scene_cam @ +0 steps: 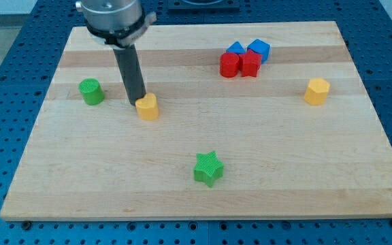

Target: Point your arm at the left center

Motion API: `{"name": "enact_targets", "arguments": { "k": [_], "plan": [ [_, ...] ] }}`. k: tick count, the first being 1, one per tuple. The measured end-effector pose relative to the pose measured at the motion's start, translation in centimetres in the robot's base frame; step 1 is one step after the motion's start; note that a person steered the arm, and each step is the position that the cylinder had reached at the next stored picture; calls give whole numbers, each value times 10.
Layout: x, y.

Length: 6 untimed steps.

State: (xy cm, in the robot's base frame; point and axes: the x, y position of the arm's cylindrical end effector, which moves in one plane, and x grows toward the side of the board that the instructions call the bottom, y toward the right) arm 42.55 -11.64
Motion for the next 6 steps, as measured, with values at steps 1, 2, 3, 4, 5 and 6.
{"name": "enact_targets", "arguments": {
  "k": [1, 2, 3, 4, 5, 6],
  "plan": [
    [31, 21],
    [54, 38],
    [55, 27],
    [55, -24],
    [53, -79],
    [28, -121]
  ]
}}
